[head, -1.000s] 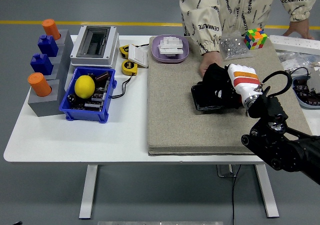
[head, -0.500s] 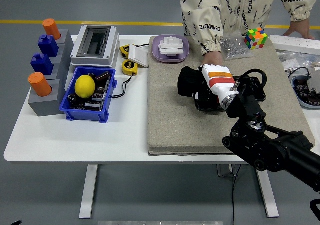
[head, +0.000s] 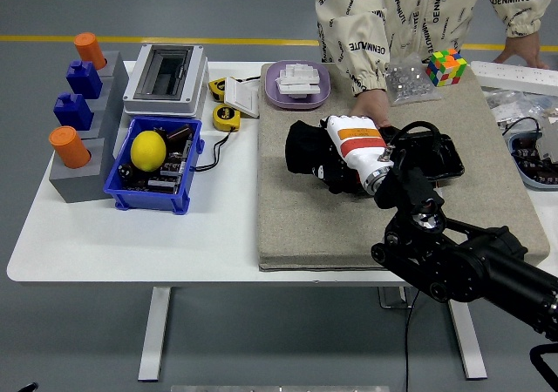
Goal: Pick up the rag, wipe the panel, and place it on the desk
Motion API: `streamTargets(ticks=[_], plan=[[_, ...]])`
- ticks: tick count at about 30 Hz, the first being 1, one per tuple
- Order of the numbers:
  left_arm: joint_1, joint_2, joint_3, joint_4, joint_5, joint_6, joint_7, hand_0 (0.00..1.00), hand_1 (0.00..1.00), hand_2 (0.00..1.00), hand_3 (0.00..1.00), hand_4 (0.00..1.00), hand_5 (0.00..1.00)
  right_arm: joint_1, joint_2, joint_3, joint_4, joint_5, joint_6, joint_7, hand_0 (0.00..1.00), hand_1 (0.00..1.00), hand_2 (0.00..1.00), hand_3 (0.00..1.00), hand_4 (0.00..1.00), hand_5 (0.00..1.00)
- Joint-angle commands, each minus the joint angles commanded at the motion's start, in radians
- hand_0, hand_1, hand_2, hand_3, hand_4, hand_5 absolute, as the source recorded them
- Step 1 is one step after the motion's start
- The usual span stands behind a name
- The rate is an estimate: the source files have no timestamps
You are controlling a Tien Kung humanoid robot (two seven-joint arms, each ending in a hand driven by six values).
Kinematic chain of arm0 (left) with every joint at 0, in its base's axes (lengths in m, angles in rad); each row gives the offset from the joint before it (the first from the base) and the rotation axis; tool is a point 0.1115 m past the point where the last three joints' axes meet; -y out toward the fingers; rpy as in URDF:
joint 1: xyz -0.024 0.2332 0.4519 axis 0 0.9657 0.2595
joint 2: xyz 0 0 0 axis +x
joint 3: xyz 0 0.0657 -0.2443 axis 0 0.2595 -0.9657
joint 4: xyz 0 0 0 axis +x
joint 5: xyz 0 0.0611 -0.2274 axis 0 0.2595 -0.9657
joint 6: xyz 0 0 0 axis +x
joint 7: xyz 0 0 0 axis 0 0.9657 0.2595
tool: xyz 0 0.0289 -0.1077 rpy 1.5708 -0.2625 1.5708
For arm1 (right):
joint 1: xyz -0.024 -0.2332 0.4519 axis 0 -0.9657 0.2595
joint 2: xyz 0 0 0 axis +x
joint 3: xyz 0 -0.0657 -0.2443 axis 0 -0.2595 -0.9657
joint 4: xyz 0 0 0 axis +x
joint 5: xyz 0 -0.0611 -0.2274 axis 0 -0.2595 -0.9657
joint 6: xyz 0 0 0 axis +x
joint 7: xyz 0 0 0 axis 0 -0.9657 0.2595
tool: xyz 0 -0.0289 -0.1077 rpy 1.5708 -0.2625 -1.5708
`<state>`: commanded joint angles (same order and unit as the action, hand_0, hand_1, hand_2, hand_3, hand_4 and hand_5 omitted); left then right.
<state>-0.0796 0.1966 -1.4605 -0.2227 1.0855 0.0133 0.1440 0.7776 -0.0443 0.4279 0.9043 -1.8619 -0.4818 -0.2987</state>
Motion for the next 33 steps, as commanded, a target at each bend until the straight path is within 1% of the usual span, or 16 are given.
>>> streamTargets(ticks=[7,22,26,28,29,33], plan=[[0.001,-0.001,-0.002,0.001,0.001,0.0,0.0,0.611,0.64,0.653,0.562,0.626,0.436,-0.003,-0.02,0.009,-0.007,0.003,0.002,0.0,0.308,0.429,0.455,0.488,0.91,0.14],[0.006,0.0,-0.002,0.001,0.001,0.0,0.0,0.611,0.64,0.654,0.561,0.626,0.435,-0.013,-0.092,0.038,0.007,-0.003,0.009,-0.003,0.308,0.43,0.454,0.487,0.91,0.14],[0.007,-0.001,0.0,0.0,-0.001,-0.001,0.0,0.611,0.64,0.654,0.561,0.626,0.435,-0.017,-0.115,0.046,0.014,-0.007,0.011,-0.003,0.308,0.43,0.454,0.487,0.91,0.14],[0.008,-0.001,0.001,0.0,-0.002,0.0,0.0,0.611,0.64,0.654,0.562,0.626,0.436,-0.019,-0.135,0.053,0.015,-0.009,0.014,-0.004,0.308,0.43,0.454,0.487,0.909,0.14],[0.008,-0.001,0.001,0.0,-0.002,0.0,0.0,0.611,0.64,0.654,0.562,0.626,0.436,-0.02,-0.137,0.054,0.015,-0.01,0.014,-0.004,0.308,0.43,0.454,0.487,0.909,0.14],[0.012,-0.001,0.001,0.001,-0.002,0.0,0.0,0.61,0.64,0.654,0.562,0.626,0.436,-0.024,-0.168,0.071,0.016,-0.013,0.017,-0.005,0.308,0.43,0.455,0.487,0.909,0.139]])
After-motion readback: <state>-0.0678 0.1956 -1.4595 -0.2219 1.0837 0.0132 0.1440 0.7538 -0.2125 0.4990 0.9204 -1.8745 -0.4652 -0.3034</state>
